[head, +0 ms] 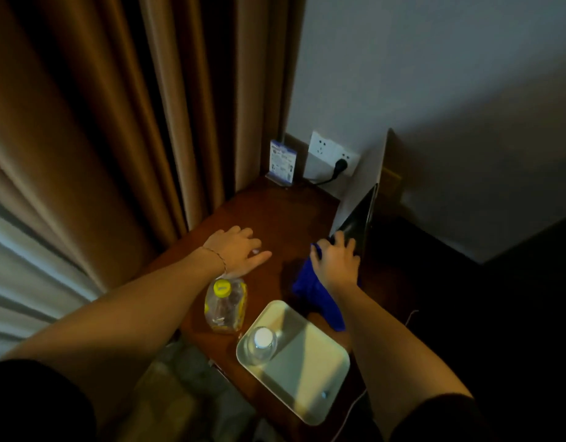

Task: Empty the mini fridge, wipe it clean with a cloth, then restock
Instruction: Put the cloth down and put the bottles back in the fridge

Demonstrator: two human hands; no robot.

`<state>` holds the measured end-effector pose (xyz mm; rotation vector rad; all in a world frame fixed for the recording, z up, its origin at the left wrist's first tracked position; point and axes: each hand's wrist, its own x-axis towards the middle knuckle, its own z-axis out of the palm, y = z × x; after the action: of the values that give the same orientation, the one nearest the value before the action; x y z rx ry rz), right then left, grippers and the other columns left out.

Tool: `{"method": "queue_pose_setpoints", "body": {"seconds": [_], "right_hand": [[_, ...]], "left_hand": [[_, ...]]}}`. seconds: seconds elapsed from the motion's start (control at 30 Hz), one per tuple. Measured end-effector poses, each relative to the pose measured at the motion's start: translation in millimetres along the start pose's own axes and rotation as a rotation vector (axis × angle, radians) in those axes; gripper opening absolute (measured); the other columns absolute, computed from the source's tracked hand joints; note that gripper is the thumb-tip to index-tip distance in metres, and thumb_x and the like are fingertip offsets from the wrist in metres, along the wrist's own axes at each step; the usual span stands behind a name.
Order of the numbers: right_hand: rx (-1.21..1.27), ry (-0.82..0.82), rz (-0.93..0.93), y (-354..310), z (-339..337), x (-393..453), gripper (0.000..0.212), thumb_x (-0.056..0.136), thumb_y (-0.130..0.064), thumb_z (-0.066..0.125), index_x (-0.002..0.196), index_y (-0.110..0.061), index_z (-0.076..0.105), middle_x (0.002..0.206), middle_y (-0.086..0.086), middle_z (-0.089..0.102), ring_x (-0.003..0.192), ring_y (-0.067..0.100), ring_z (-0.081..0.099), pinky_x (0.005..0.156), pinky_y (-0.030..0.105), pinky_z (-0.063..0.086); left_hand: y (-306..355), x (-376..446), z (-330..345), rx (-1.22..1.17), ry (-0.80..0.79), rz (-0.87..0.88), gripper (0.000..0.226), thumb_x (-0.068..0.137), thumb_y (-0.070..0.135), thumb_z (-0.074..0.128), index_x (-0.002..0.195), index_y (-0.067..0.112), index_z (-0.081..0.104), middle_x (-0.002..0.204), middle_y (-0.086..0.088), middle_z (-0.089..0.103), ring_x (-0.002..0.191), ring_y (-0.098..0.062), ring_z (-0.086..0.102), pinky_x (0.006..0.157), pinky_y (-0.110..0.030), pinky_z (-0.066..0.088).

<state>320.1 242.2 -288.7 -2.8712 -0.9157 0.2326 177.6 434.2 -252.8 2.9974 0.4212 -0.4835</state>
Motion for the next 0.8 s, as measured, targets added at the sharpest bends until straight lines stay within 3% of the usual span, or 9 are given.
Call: {"method": "queue_pose_setpoints", "body": {"seconds": [0.3, 0.57, 0.8], "right_hand": [[0.102, -0.352, 0.074, -3, 56, 22, 0.053, 0.104, -0.058, 0.029, 0.151, -0.034, 0.036, 0.163, 0.007, 0.018, 0.148, 0.039, 0.013, 0.114, 0.066, 0.021], [0.102, -0.353, 0.052, -7, 56, 3, 0.058, 0.102, -0.061, 0.033, 0.154, -0.034, 0.031, 0.167, 0.003, 0.010, 0.152, 0.037, 0.001, 0.116, 0.067, 0.017], [0.099, -0.237, -0.006, -17, 21, -33, 0.061, 0.101, -0.061, 0.036, 0.153, -0.029, 0.034, 0.165, 0.005, 0.016, 0.151, 0.035, 0.008, 0.117, 0.060, 0.019]], "left_hand": [[-3, 13, 24, -0.020, -0.054, -0.018, 0.048, 0.100, 0.062, 0.023, 0.110, 0.033, 0.059, 0.120, 0.000, 0.049, 0.113, -0.025, 0.046, 0.086, -0.040, 0.040], [5, 10, 3, -0.098, -0.022, -0.033, 0.047, 0.100, 0.061, 0.027, 0.117, 0.031, 0.060, 0.122, 0.001, 0.050, 0.115, -0.024, 0.046, 0.091, -0.039, 0.041], [13, -16, -12, -0.097, -0.009, 0.019, 0.046, 0.097, 0.064, 0.033, 0.115, 0.030, 0.060, 0.121, 0.003, 0.049, 0.117, -0.021, 0.046, 0.089, -0.038, 0.045]]}}
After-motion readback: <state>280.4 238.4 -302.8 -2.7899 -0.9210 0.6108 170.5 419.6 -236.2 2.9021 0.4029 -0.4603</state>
